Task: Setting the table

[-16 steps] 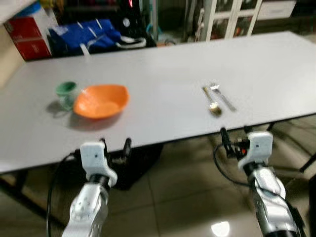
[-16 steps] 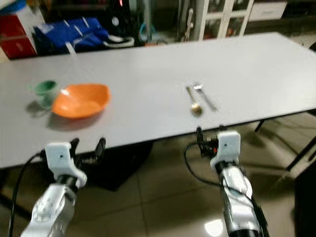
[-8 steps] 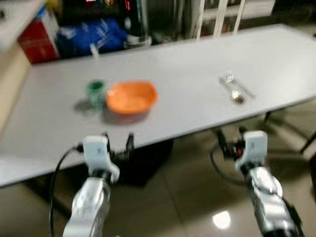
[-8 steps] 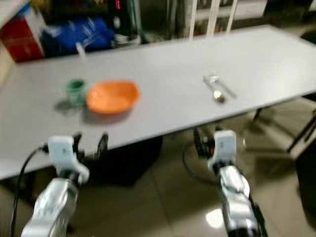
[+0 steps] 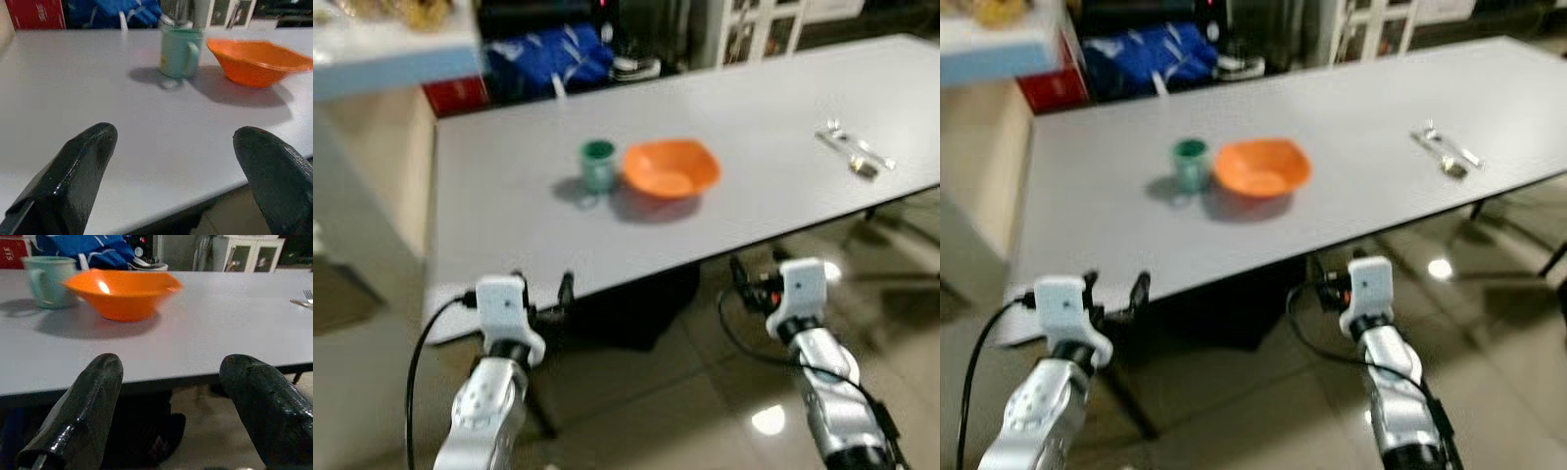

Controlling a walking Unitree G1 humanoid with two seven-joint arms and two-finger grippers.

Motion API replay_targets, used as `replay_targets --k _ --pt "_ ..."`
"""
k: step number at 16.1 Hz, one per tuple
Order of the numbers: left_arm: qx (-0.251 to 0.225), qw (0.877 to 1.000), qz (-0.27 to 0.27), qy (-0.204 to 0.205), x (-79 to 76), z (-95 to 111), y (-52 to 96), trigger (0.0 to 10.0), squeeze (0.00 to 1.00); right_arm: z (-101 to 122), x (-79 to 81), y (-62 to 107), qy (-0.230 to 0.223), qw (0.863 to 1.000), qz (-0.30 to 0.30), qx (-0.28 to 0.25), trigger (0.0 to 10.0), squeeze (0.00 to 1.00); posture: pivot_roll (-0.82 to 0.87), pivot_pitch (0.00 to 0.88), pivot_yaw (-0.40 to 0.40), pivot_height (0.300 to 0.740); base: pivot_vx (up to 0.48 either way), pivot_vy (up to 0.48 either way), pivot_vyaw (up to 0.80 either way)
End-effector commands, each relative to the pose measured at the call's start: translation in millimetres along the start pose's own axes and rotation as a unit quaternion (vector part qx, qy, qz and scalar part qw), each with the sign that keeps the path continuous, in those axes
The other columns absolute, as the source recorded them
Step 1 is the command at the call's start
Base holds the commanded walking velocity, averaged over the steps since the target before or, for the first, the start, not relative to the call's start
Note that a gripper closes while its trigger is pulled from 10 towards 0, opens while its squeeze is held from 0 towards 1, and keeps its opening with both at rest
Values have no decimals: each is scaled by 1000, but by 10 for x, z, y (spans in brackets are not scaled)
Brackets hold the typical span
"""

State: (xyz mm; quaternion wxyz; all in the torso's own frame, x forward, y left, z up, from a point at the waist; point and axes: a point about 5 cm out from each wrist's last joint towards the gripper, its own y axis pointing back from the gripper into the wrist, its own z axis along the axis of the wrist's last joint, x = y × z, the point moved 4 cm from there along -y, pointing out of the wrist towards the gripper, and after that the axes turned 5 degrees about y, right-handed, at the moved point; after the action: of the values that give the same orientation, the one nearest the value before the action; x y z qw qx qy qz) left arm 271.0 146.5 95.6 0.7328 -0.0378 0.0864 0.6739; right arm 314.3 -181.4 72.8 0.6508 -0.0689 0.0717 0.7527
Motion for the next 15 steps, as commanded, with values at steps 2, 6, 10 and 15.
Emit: replay_targets --k 2,6,10,15 --pt "2 1000 7 -9 60 7 13 10000 0 82 49 -42 3 1000 8 -14 10000 0 -125 13 53 740 0 480 756" --pt "3 1000 3 -13 40 12 4 10000 0 85 71 -50 1 1000 11 -13 10000 0 -125 13 55 740 0 480 750" --pt "3 1000 0 -16 22 16 4 10000 0 73 88 -66 -2 1000 13 -9 10000 0 -121 16 56 740 0 480 741" --pt "8 1000 -6 -28 33 25 -36 10000 0 152 144 -75 -6 1000 13 -26 10000 0 -122 12 60 740 0 480 96"
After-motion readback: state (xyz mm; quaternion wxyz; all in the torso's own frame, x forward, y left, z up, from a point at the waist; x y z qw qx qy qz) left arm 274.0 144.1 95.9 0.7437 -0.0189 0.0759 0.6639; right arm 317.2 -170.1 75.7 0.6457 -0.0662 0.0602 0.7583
